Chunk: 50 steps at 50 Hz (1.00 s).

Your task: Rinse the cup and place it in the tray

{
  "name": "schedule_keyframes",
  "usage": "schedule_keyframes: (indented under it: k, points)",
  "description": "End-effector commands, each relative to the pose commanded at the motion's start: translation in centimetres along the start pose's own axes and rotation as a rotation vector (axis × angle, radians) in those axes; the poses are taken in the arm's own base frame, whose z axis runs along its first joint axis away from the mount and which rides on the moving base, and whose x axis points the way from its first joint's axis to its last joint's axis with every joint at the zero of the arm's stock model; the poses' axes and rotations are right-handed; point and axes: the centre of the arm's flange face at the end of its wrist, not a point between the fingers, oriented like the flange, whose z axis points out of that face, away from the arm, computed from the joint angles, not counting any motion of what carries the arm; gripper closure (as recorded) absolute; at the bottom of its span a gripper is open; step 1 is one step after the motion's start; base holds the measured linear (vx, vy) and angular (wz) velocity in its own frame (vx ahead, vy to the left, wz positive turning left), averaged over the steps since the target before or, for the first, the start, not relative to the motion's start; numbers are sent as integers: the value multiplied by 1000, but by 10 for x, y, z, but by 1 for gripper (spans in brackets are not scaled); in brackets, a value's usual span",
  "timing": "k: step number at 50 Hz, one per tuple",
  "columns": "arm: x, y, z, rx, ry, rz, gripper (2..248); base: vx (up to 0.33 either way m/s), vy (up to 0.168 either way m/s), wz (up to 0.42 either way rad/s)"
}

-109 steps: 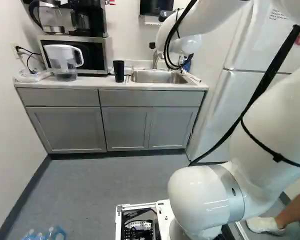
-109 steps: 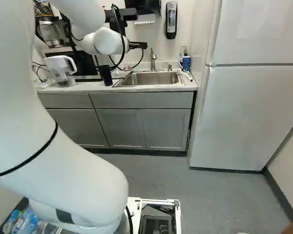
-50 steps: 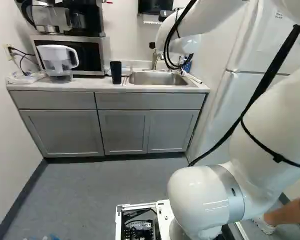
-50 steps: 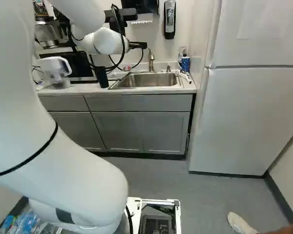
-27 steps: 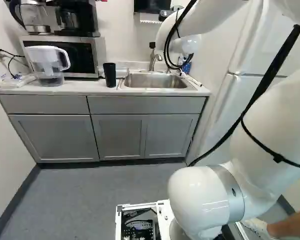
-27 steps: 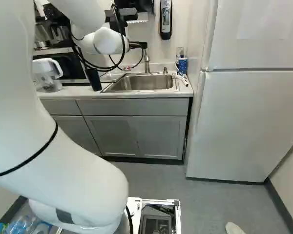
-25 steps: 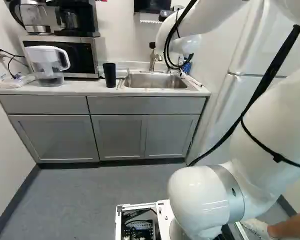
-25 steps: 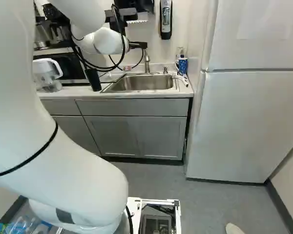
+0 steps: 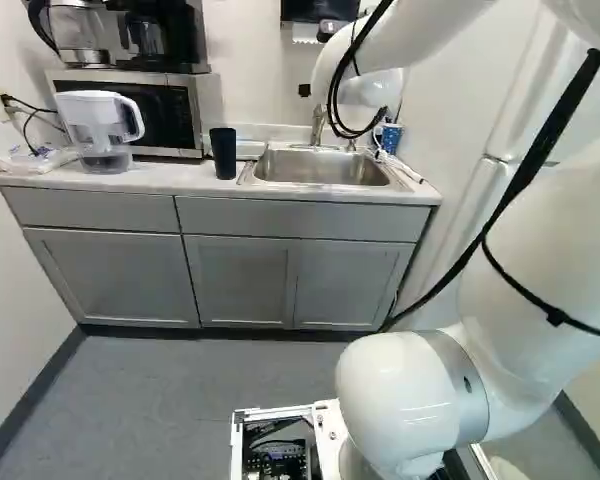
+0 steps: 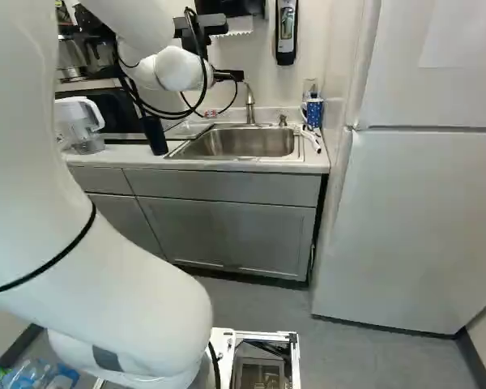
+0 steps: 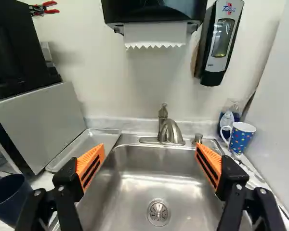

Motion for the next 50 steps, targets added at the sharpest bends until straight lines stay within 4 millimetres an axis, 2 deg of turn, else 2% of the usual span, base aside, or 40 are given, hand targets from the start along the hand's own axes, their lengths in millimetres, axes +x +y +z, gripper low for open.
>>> schedule_keyframes:
  k: [50]
  points:
    - [0,0,0,0,0,0,3,125,-49,154]
